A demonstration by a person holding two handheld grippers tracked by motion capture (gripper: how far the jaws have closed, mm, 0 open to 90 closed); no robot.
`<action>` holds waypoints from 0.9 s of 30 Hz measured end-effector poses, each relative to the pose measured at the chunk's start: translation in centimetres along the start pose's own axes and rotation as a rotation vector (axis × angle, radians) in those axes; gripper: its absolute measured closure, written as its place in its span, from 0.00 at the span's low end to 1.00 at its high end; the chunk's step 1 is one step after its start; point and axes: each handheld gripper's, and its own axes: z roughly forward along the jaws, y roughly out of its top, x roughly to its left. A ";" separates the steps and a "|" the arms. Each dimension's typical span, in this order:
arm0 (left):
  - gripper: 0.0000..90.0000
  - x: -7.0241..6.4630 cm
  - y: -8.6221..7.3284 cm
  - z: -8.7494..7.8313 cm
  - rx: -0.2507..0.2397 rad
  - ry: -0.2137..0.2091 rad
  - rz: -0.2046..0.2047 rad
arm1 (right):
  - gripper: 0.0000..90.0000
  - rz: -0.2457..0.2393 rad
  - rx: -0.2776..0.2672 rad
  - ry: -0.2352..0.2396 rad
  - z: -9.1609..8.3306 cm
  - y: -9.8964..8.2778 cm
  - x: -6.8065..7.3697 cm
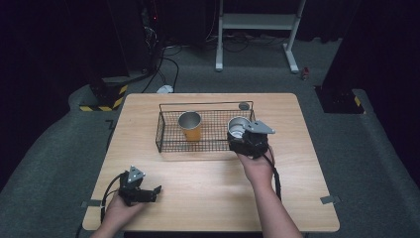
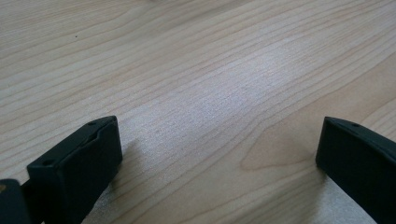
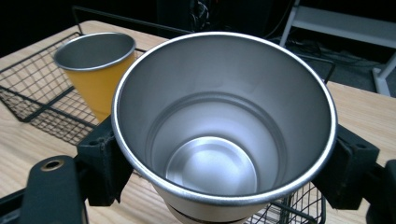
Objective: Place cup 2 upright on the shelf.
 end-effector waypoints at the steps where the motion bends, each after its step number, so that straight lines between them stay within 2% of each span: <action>1: 0.01 0.0 0.0 0.0 0.000 0.000 0.000 | 0.20 0.000 0.000 0.000 0.0 0.0 0.0; 7: 0.01 0.0 0.0 0.0 0.000 -0.001 -0.001 | 0.20 0.010 0.017 -0.022 1.2 0.7 -0.5; 17: 0.01 0.0 0.0 0.0 0.000 -0.001 0.000 | 0.20 0.033 0.027 -0.029 2.7 1.9 -1.1; 22: 0.01 0.0 0.0 0.0 -0.001 -0.001 0.000 | 0.21 0.027 0.016 -0.042 3.2 2.8 -1.0; 27: 0.01 0.0 0.0 0.0 -0.003 -0.001 -0.001 | 0.21 0.014 0.030 -0.058 4.0 3.6 -1.1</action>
